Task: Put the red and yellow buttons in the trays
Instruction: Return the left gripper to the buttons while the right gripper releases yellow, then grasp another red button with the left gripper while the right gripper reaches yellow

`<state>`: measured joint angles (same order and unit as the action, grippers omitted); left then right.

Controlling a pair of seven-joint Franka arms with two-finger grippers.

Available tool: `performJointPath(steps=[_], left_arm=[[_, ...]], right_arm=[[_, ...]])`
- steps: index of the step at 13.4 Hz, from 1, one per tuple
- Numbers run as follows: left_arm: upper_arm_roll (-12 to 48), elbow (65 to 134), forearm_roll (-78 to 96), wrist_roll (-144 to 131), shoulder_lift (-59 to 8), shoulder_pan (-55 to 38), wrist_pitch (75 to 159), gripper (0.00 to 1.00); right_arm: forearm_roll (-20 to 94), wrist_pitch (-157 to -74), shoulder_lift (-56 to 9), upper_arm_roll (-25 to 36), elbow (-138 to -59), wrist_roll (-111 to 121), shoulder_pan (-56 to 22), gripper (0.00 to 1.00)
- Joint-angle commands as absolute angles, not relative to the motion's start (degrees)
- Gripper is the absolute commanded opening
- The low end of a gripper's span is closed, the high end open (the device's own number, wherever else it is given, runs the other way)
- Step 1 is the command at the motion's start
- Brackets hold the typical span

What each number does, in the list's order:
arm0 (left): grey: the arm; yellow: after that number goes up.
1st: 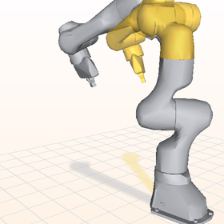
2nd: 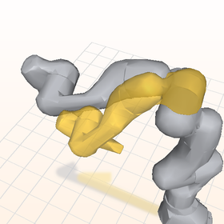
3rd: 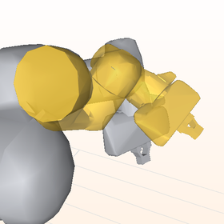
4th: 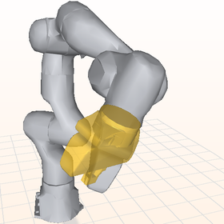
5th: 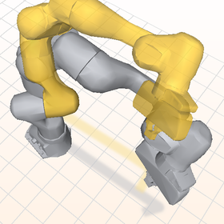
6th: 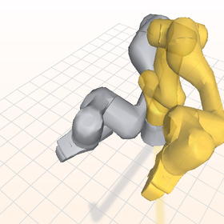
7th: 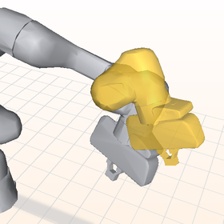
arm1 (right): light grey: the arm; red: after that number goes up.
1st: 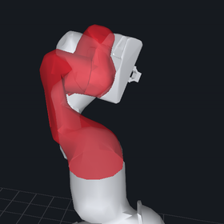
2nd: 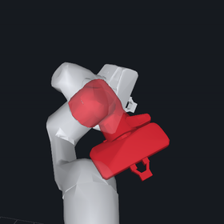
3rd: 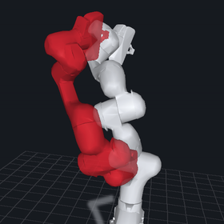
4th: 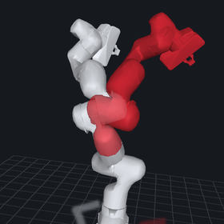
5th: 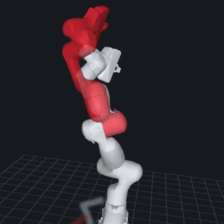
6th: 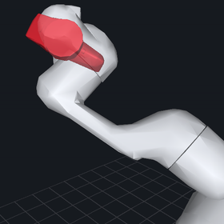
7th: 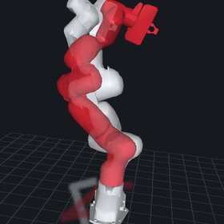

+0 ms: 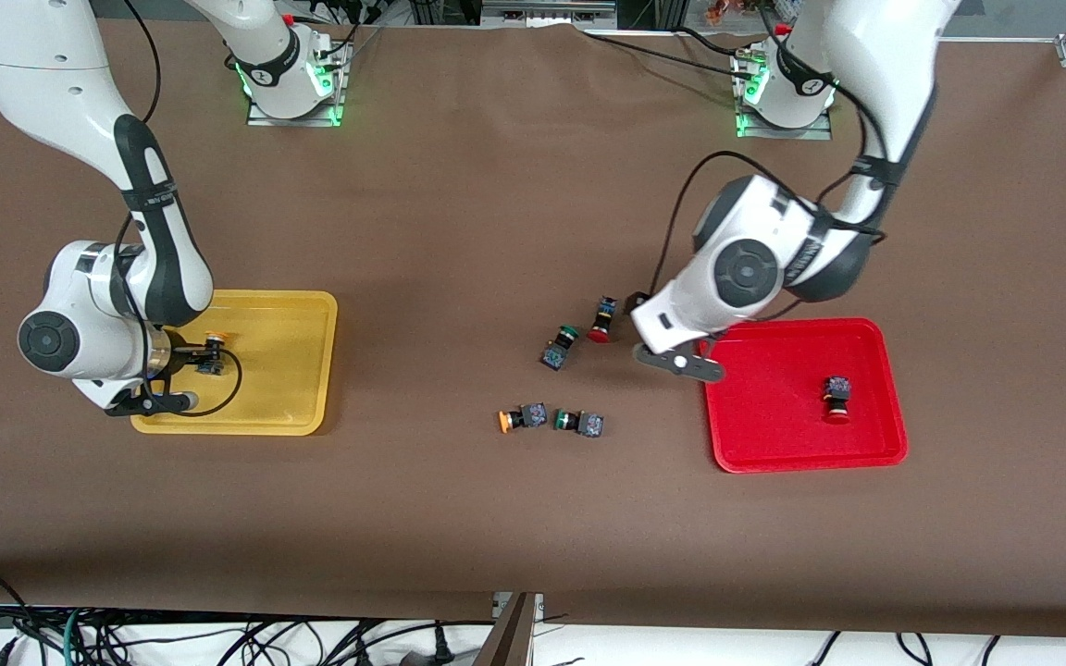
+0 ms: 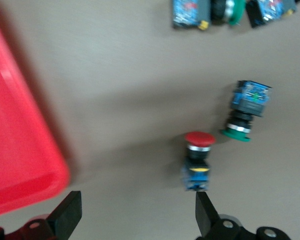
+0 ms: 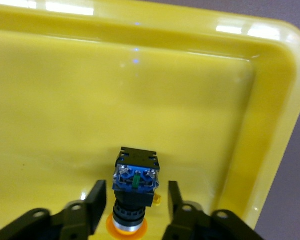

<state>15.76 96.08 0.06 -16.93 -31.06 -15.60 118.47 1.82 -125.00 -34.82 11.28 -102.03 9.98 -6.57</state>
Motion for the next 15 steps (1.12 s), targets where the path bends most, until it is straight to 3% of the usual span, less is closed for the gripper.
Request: performJointPath(steps=[1, 7, 13, 14, 15], left_arm=[[15.3, 96.3, -0.7, -23.4, -33.2, -19.8, 122.2, 1.00], [15.3, 104.0, -1.0, -23.9, -35.2, -22.8, 135.2, 1.00], [15.1, 105.5, -3.2, -23.6, -37.5, -23.8, 139.3, 1.00], [15.0, 105.4, -4.5, -23.6, -37.6, -23.8, 139.3, 0.94], [15.1, 105.4, -6.0, -23.6, -37.5, -23.6, 139.3, 0.79]], right_arm=[[2.5, -124.7, -33.4, 11.3, -101.9, 11.1, -6.8, 0.99], [2.2, -121.4, -32.2, 1.6, -99.2, 5.5, -7.1, 0.99], [2.3, -126.8, -36.1, -6.4, -94.0, -14.4, -12.1, 1.00], [2.2, -127.6, -37.1, -6.7, -92.7, -16.8, -13.3, 1.00], [2.3, -128.3, -38.0, -6.8, -91.4, -19.5, -14.8, 1.00]])
